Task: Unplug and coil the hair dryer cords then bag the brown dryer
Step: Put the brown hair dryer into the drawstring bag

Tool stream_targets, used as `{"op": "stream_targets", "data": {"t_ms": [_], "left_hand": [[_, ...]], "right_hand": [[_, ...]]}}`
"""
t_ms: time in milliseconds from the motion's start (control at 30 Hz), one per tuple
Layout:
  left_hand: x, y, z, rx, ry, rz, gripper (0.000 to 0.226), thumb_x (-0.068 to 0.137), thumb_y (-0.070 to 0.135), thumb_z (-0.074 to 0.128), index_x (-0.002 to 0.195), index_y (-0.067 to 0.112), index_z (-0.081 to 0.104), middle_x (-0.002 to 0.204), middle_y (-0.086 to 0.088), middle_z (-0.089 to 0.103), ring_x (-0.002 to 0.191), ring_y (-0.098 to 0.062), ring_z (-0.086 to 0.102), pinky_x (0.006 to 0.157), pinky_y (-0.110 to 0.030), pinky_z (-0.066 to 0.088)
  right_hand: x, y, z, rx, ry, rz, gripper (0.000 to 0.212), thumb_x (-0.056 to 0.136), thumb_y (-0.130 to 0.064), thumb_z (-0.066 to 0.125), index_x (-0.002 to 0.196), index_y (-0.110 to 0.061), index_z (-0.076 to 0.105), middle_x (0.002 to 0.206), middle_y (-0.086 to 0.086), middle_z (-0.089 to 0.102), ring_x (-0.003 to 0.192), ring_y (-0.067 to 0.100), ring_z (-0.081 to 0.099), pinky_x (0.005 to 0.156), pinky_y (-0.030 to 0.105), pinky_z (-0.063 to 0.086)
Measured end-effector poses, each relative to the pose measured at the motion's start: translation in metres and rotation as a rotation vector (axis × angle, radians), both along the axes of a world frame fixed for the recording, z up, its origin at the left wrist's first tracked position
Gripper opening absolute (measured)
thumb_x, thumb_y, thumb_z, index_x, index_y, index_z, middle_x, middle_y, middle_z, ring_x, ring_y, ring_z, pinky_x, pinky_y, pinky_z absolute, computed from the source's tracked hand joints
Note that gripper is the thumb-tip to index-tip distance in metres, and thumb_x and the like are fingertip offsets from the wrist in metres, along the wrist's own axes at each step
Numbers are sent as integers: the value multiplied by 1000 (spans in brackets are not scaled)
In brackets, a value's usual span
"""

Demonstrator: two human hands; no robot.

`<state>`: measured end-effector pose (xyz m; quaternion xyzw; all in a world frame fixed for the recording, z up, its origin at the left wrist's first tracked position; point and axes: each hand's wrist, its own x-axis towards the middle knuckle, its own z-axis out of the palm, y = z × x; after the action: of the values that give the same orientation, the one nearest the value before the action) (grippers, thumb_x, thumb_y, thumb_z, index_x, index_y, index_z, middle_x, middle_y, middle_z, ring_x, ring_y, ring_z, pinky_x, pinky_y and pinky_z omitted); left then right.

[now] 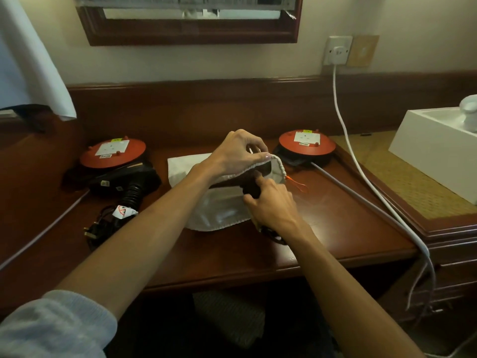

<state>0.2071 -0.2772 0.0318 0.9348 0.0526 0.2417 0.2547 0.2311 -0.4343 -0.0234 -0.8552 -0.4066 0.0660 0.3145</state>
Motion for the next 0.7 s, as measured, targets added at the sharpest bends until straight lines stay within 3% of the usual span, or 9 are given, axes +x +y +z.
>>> {"op": "stream_targets", "data": {"t_ms": [200,333,400,467,533,567,633,700], "left_hand": [[4,1,8,-4,21,1,17,88,35,77,87,19,80,81,5,74,73,-8,68,63,-23,52],[5,-1,7,6,-5,15,15,87,33,77,88,18,80,81,4,74,76,-11,69,67,-24,54],[6,-1,6,15,-16,11,17,88,32,77,90,16,80,82,5,74,78,-10,70,69,-25,55],[6,1,7,19,-28,14,18,88,32,76,91,15,81,81,5,74,78,-10,70,69,-24,54],[6,3,9,20,-30,19,17,89,31,76,91,15,80,80,6,73,78,-10,69,68,-22,53],[7,4,10,19,-29,15,16,89,31,76,90,16,80,80,7,72,78,-10,69,68,-21,52],[9,1,11,21,-22,7,14,89,31,76,88,17,79,79,8,72,78,-9,69,68,-20,50],[11,-4,10,24,-15,0,12,89,30,76,87,18,79,78,9,71,77,-9,69,68,-19,49]], "right_hand": [[6,32,10,8,-6,-93,34,93,-23,60,126,-15,58,119,12,67,115,35,60,100,53,47],[15,44,-9,27,36,-169,37,91,-31,64,124,-15,58,120,13,66,112,35,62,90,47,55],[19,40,-18,-40,101,-89,55,88,-42,68,133,-15,51,133,15,58,122,36,56,97,48,53],[23,27,-24,-191,143,92,93,82,-50,74,154,-16,26,161,18,25,147,40,25,116,48,37],[23,10,-26,-309,158,219,120,80,-42,78,160,-22,-8,166,13,-17,154,35,-13,123,46,17],[23,3,-27,-328,151,228,125,80,-37,80,158,-25,-17,165,13,-22,153,33,-16,123,44,17],[21,-2,-29,-316,106,203,129,77,-31,80,157,-27,-21,167,17,-7,154,36,1,119,45,31],[16,1,-29,-259,4,163,117,79,-36,75,159,-25,-10,160,21,21,145,42,28,108,50,46]]}}
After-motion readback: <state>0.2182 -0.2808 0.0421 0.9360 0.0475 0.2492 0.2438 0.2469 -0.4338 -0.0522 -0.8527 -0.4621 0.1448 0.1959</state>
